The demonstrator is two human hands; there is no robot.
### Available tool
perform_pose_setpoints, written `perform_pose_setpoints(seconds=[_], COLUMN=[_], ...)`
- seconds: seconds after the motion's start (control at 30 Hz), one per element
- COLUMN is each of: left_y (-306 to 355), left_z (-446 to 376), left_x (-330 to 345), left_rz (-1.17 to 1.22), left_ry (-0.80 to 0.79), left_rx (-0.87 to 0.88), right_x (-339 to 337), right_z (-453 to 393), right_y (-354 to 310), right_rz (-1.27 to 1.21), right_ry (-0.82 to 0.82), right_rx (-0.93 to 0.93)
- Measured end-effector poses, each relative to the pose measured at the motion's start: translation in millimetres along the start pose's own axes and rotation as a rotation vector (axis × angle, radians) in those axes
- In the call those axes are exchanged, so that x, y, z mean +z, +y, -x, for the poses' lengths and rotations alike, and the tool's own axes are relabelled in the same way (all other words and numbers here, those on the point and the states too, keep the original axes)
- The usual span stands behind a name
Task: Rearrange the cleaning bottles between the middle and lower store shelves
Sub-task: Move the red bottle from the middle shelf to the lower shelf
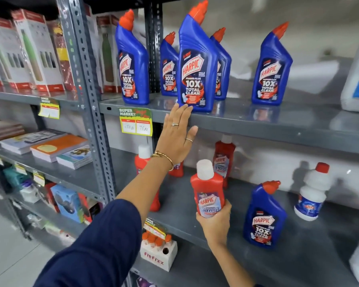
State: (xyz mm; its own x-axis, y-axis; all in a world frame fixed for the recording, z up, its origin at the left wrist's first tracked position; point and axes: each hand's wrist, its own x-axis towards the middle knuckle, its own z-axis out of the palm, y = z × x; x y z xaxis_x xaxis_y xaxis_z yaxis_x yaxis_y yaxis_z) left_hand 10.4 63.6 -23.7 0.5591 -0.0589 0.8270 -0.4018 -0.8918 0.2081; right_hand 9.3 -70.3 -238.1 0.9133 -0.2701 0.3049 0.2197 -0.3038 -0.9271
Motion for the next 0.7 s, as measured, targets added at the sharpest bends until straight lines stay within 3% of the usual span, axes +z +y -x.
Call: perform_pose_setpoints(seconds=[0.27, 0.7], left_y=[-4, -4], left_z=[0, -2], left_x=[7, 10], left_rz=[0.024, -0.029], left_ry=[0.046, 0.052], left_rx=[0.004, 0.009], right_x=[28, 21], right_z=[-28, -22], right_y=[15, 21], right_rz=[-0.051, 0.013], right_ry=[0.018, -0.043], right_rx=[0.134, 0.121])
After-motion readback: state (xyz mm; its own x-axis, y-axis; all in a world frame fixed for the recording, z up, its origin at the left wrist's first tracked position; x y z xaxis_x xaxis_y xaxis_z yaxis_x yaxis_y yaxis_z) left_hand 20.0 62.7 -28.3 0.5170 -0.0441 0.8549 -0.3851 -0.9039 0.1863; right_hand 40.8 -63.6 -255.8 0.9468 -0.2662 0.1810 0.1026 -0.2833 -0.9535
